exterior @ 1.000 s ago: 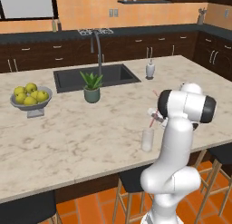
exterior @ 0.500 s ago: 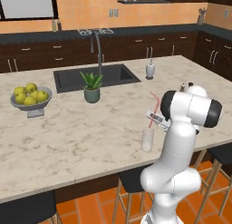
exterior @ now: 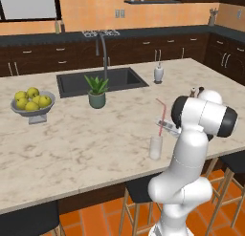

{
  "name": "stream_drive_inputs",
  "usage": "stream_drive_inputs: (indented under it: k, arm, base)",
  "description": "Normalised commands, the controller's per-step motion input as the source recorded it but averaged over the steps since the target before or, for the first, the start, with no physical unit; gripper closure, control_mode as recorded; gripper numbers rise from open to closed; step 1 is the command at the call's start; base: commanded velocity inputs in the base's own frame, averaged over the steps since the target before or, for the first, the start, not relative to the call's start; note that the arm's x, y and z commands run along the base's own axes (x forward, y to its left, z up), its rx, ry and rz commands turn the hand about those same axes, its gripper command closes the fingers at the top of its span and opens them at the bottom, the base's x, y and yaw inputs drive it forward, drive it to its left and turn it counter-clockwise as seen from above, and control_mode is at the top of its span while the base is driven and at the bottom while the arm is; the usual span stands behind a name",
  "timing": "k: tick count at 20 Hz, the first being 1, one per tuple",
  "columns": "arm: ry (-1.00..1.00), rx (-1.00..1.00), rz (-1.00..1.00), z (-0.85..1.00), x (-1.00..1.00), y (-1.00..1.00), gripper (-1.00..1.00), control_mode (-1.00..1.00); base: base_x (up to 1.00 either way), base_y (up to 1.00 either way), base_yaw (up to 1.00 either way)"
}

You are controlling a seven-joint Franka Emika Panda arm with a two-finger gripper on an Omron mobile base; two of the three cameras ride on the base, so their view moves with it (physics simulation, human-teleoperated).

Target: Take a straw from the drawer in front and place it inside the glass cup on the dining counter.

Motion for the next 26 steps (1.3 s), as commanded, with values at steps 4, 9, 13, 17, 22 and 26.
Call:
stream_drive_inputs:
  k: [4,9,13,17,22,26]
  arm:
    - [0.00,-0.16,0.00,-0.18,0.31,0.00,1.00,-1.00]
    - [0.05,-0.11,0.00,-0.21,0.17,0.05,1.00,-1.00]
    - [0.09,-0.08,0.00,-0.23,0.04,0.24,1.00,-1.00]
    - [0.04,-0.06,0.00,-0.09,0.02,0.24,1.00,-1.00]
    - [0.01,-0.04,0.00,-0.07,-0.17,0.12,1.00,-1.00]
    - [0.00,0.00,0.00,-0.14,-0.23,-0.08,1.00,-1.00]
  base:
    - [0.00,0.00,0.00]
    - [0.00,0.00,0.00]
    - [0.00,0.00,0.00]
    - [0.00,0.00,0.00]
    - [0.00,0.00,0.00]
    - [0.00,0.00,0.00]
